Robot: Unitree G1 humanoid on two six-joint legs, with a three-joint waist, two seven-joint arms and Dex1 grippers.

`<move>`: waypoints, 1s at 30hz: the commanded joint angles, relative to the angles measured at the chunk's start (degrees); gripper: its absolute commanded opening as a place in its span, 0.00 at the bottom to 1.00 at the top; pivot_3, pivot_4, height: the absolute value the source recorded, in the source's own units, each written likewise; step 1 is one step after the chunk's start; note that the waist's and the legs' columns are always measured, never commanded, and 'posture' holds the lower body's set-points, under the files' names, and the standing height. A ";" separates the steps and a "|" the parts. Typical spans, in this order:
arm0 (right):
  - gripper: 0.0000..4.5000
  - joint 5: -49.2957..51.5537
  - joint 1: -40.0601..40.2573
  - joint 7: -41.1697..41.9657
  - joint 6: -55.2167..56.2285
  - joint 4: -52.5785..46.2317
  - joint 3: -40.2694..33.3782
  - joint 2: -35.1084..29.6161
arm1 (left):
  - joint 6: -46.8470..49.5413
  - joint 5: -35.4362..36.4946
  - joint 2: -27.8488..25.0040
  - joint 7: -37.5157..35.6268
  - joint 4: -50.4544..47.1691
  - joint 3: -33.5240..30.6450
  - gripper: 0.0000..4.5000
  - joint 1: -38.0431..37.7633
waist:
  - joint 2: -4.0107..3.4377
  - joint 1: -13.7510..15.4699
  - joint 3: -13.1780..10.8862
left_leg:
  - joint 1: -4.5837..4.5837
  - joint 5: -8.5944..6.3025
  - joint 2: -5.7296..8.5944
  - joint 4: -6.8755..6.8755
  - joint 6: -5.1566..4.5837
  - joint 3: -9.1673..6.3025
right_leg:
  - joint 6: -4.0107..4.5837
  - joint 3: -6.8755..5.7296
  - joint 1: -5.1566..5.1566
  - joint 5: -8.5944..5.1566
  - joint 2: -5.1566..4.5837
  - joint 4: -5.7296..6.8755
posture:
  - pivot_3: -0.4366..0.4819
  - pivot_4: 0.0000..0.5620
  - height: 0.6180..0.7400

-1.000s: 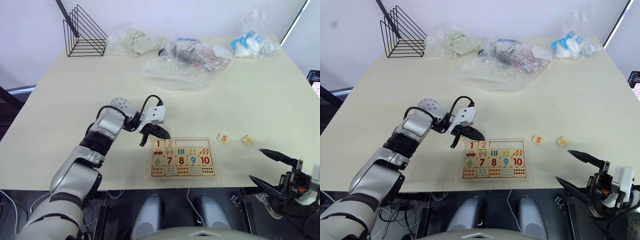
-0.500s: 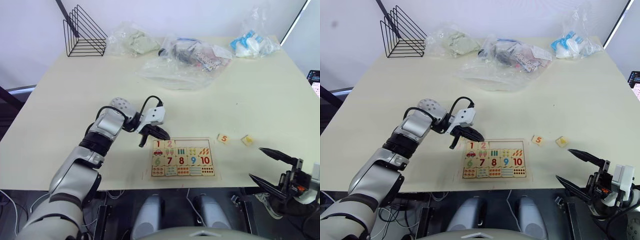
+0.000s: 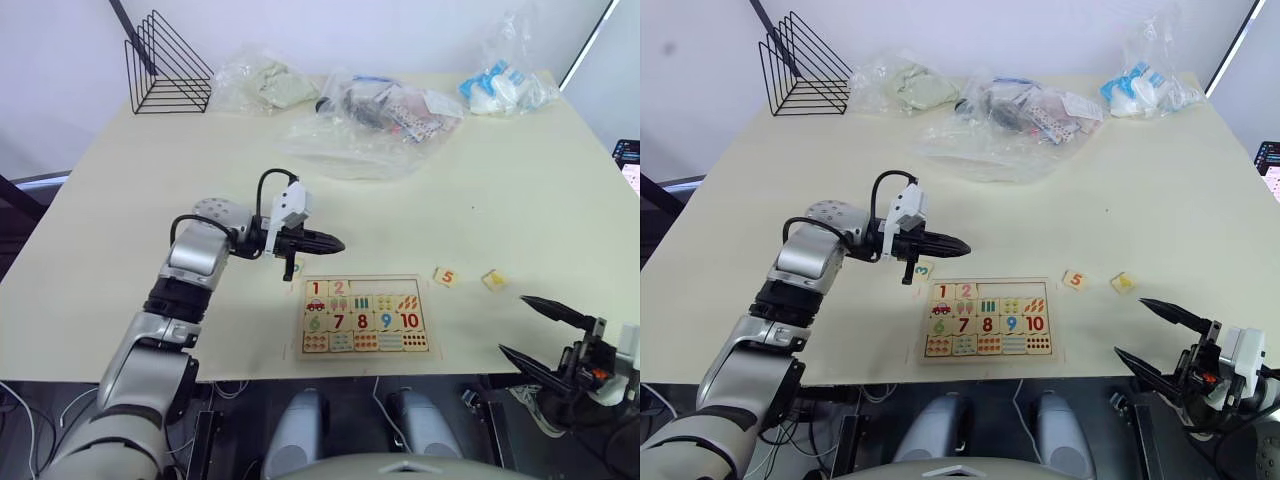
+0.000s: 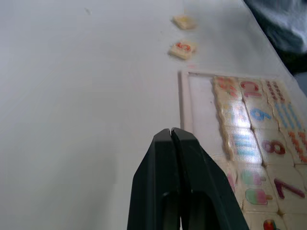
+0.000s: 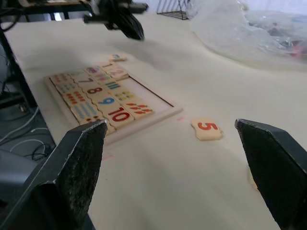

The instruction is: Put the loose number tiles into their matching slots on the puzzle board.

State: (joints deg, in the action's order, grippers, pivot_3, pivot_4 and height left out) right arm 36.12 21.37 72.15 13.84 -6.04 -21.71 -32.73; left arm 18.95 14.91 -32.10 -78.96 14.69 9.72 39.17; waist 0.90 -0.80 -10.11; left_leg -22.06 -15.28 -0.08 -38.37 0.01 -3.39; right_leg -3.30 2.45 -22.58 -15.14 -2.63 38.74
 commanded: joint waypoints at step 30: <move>1.00 0.74 -4.23 -3.71 -7.13 11.09 -7.84 -4.83 | -3.31 16.33 -2.48 20.72 -24.99 -34.36 0.99 -50.78 | -0.03 0.22 0.04 | 0.09 -0.01 -0.17 0.12 0.00 0.03 | 0.01 0.06 0.04 0.00 -0.12 -0.12 | 0.48 0.27 1.00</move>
State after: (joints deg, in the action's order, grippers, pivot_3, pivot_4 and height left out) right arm 35.38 17.16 67.66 6.70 5.26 -27.11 -36.54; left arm 17.09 29.48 -34.24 -57.67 -8.76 -22.06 -10.96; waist 0.86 -0.58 -10.06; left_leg -21.97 -15.29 -0.24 -38.26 0.00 -3.37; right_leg -3.29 2.50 -22.54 -15.14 -2.76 38.61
